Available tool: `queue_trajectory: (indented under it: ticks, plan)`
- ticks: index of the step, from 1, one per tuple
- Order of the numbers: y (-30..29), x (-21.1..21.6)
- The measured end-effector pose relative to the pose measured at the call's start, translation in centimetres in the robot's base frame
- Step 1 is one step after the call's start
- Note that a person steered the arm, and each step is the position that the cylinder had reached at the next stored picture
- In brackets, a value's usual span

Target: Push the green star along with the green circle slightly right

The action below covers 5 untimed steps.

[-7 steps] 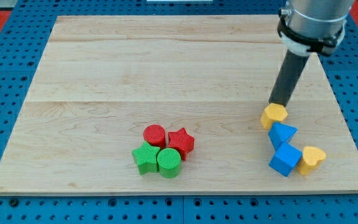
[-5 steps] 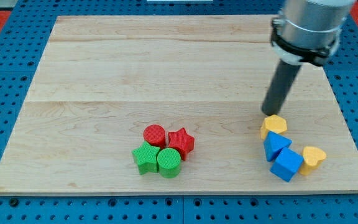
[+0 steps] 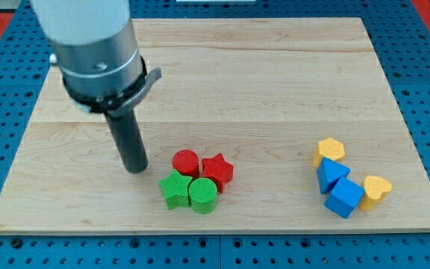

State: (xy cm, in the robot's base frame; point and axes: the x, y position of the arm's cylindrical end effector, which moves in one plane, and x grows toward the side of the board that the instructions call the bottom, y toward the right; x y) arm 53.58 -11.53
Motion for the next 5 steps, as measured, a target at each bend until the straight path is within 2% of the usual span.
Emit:
queue_trajectory:
  ticks: [1, 2, 5]
  plan:
    - [0.0, 2.7]
    - [1.7, 3.7]
    - [12.1, 3.6]
